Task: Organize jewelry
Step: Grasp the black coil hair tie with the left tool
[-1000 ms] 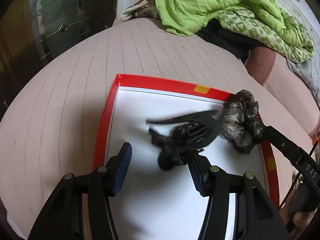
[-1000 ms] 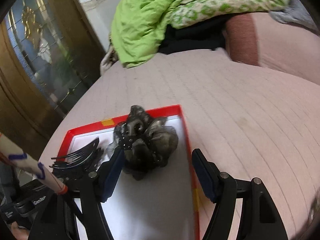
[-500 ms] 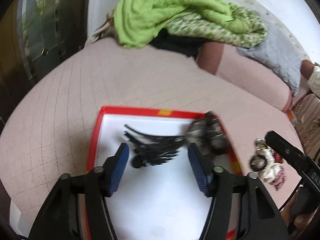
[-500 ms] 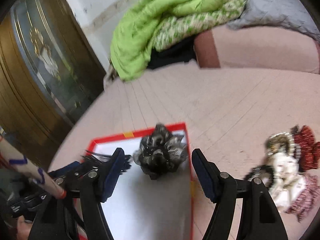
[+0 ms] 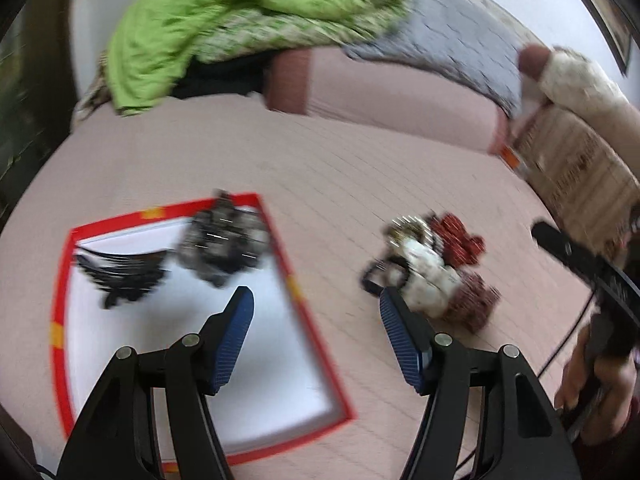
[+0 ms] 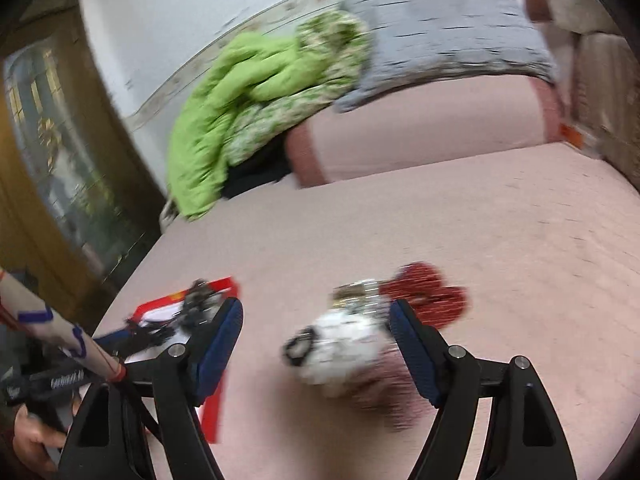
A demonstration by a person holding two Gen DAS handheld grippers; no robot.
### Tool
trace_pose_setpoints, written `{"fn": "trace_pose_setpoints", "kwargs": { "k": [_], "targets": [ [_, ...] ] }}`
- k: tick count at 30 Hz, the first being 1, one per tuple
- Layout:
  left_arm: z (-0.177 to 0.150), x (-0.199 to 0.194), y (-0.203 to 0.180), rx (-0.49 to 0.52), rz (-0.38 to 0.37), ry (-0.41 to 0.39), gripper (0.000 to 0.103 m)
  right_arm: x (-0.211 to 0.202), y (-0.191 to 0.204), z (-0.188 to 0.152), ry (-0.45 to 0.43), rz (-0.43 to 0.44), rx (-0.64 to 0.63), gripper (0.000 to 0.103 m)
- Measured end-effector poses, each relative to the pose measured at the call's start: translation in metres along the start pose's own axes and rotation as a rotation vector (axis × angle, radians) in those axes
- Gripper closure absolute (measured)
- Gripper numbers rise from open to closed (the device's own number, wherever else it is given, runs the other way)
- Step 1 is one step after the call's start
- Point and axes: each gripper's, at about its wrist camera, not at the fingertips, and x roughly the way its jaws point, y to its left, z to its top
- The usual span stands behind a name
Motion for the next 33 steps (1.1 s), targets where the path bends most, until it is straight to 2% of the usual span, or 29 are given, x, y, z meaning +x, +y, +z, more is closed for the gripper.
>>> {"fn": "trace_pose_setpoints", "kwargs": {
  "k": [3, 6, 11, 13, 16, 20, 21, 22, 23, 26, 33],
  "targets": [
    [-0.008, 0.021, -0.027, 0.069, -0.048, 0.046, 0.038, -0.008, -0.029, -0.001, -0.037, -0.036, 0.026, 0.023],
    [-0.015, 0.050, -0.053, 0.149, -0.068, 0.105, 0.038, -0.008, -0.047, -0.007, -0.036, -0.029, 0.039, 0.023],
    [-0.014, 0.081, -0.072, 0.150, -0.087, 0.119, 0.041, -0.006, -0.061, -0.007, -0.018, 0.024, 0.090, 0.023],
    [-0.008, 0.097, -0.073, 0.120, -0.082, 0.132, 0.049, -0.006, -0.064, -0.006, -0.013, 0.036, 0.099, 0.023],
    [-0.002, 0.118, -0.071, 0.097, -0.057, 0.140, 0.052, -0.007, -0.069, -0.009, 0.001, 0.057, 0.126, 0.023],
    [0.001, 0.144, -0.083, 0.135, -0.050, 0.168, 0.067, -0.004, -0.075, -0.011, 0.014, 0.063, 0.156, 0.023],
    [0.001, 0.149, -0.087, 0.151, -0.037, 0.169, 0.076, -0.004, -0.077, -0.011, 0.016, 0.065, 0.161, 0.023],
    [0.000, 0.153, -0.088, 0.156, -0.036, 0.173, 0.089, -0.003, -0.077, -0.011, 0.016, 0.064, 0.166, 0.023],
    [0.000, 0.154, -0.090, 0.154, -0.041, 0.177, 0.094, -0.003, -0.078, -0.010, 0.017, 0.065, 0.166, 0.023],
    [-0.001, 0.139, -0.099, 0.175, -0.057, 0.153, 0.094, -0.003, -0.078, -0.009, 0.013, 0.066, 0.168, 0.023],
    [0.024, 0.051, -0.146, 0.224, -0.139, 0.020, 0.094, -0.018, -0.094, -0.001, -0.045, 0.045, 0.212, 0.023]
  ]
}}
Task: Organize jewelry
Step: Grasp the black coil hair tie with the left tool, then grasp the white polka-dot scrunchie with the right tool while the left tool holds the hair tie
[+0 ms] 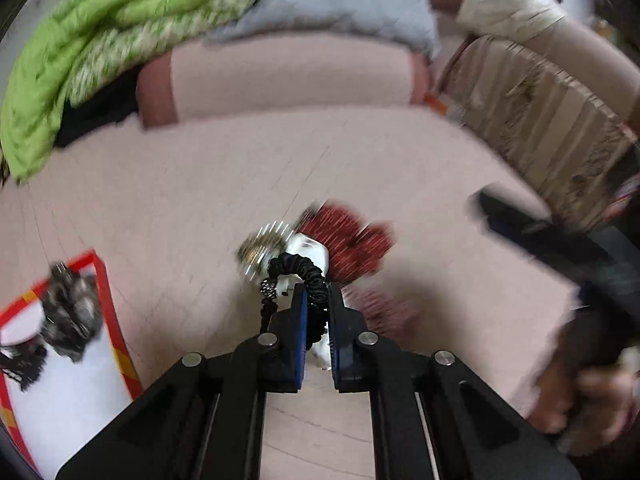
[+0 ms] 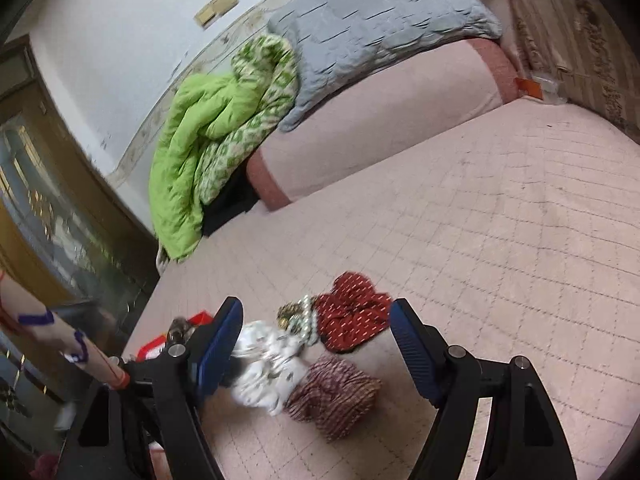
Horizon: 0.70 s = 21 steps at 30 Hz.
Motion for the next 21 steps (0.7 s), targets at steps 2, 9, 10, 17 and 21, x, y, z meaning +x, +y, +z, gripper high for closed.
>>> {"fn": "trace_pose_setpoints", "kwargs": {
  "k": [2, 9, 10, 17, 21],
  "targets": [
    [0.014, -0.033, -0.018, 0.008, -0.044, -0.048, 0.094, -0.005, -0.006, 0.004, -0.014, -0.004, 0.017, 0.023],
    [0.056, -0.133, -0.107, 0.127, -0.196, -0.149, 0.094, -0.023, -0.017, 0.014, -0.060, -0.064, 0.001, 0.023],
    [0.061, -0.145, -0.118, 0.141, -0.221, -0.154, 0.094, -0.026, -0.018, 0.015, -0.070, -0.069, -0.006, 0.023],
    [0.071, -0.206, -0.175, 0.231, -0.330, -0.198, 0.094, -0.039, -0.029, 0.020, -0.111, -0.090, 0.004, 0.023],
    [0.055, -0.187, -0.142, 0.162, -0.287, -0.160, 0.094, -0.031, -0.026, 0.016, -0.073, -0.073, 0.008, 0.023]
  ]
}}
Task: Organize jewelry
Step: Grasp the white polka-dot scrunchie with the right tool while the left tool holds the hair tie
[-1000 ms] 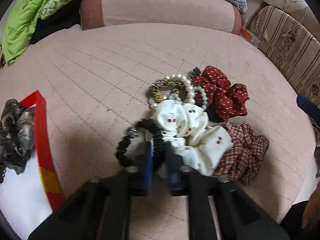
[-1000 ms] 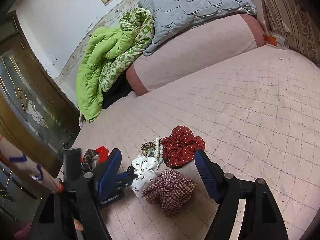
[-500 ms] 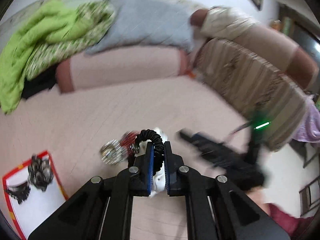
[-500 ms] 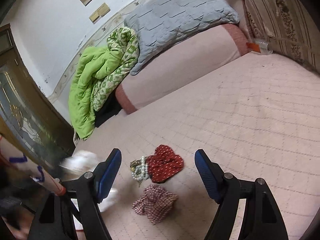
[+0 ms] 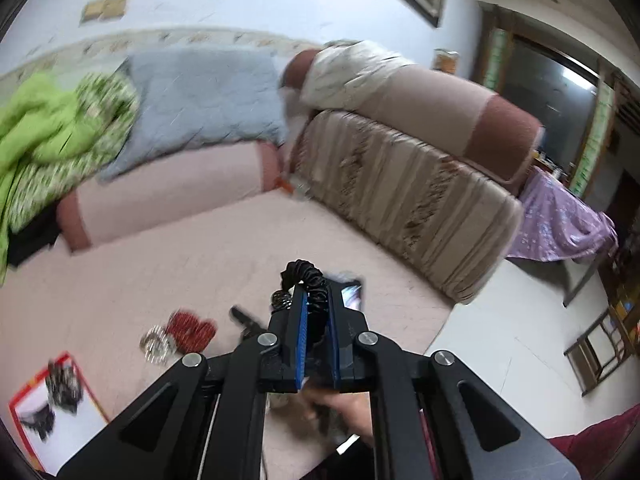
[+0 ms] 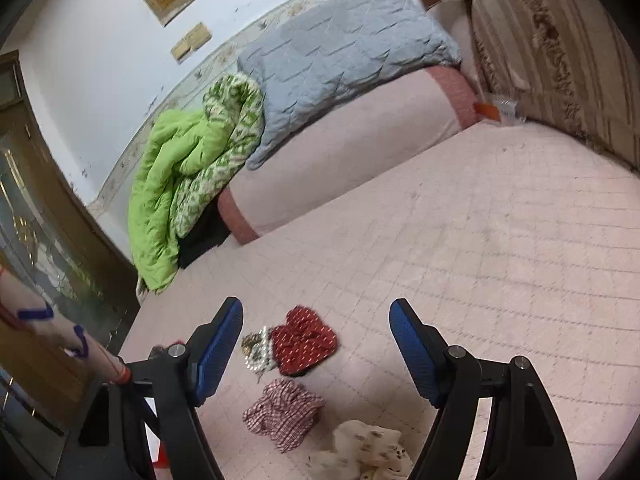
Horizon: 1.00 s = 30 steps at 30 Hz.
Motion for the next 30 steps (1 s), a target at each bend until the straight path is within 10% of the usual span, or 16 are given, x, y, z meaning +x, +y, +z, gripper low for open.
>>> {"fn": "trace_pose_setpoints", "kwargs": {
  "k": [15, 26, 28, 30],
  "targets": [
    [-0.182, 0.078, 0.160, -0.234, 0.162, 0.077, 0.094, 0.001, -0.025, -0.060, 0.254, -0.070, 0.004, 0.023],
    [-0.204, 0.066, 0.183, -0.223, 0.181, -0.030, 0.094, 0.033, 0.004, -0.100, 0.381, -0.213, -0.179, 0.020],
    [-0.205, 0.067, 0.185, -0.227, 0.193, -0.025, 0.094, 0.039, 0.005, -0.102, 0.391, -0.249, -0.194, 0.065],
    [-0.205, 0.067, 0.186, -0.228, 0.204, -0.027, 0.094, 0.043, 0.003, -0.102, 0.401, -0.269, -0.194, 0.075]
  ]
}}
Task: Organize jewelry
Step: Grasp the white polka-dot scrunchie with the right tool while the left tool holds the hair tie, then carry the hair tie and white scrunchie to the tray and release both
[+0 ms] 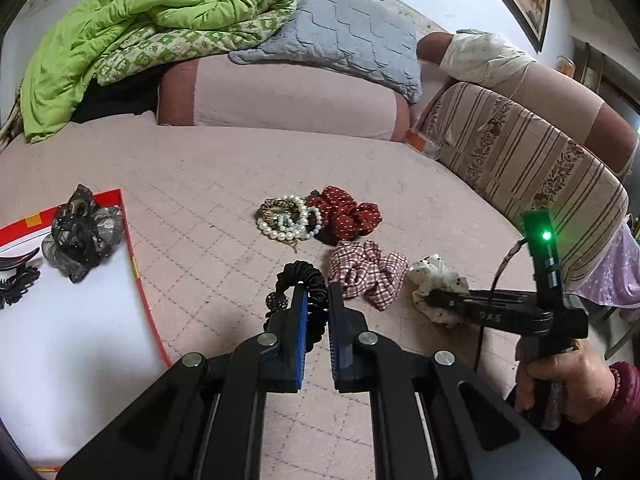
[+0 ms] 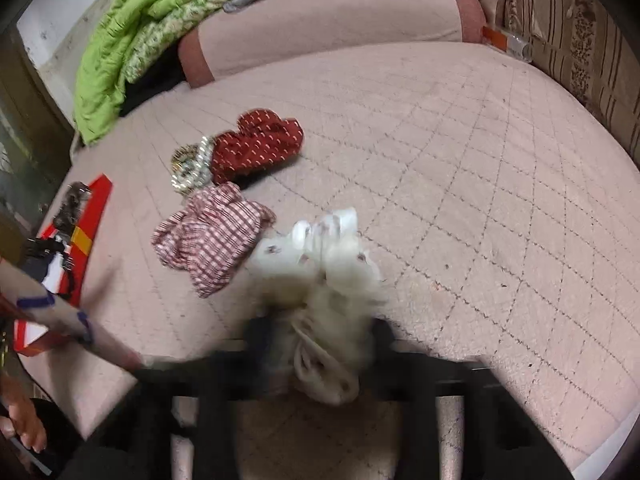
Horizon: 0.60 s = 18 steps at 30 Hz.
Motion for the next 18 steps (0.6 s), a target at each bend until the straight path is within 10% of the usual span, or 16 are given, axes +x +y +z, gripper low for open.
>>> {"fn": "trace_pose_setpoints", "kwargs": {
  "k": [10, 18],
  "targets": [
    [0.001, -0.003, 0.001, -0.005, 0.020, -0.041, 0.094, -0.050, 0.014, 0.009, -0.246, 0.107, -0.048, 0.084],
    [0.002, -0.011, 0.013, -0.058, 0.033, -0.059, 0.094, -0.044, 0.030, 0.013, -0.233, 0.182, -0.049, 0.084]
  ]
}}
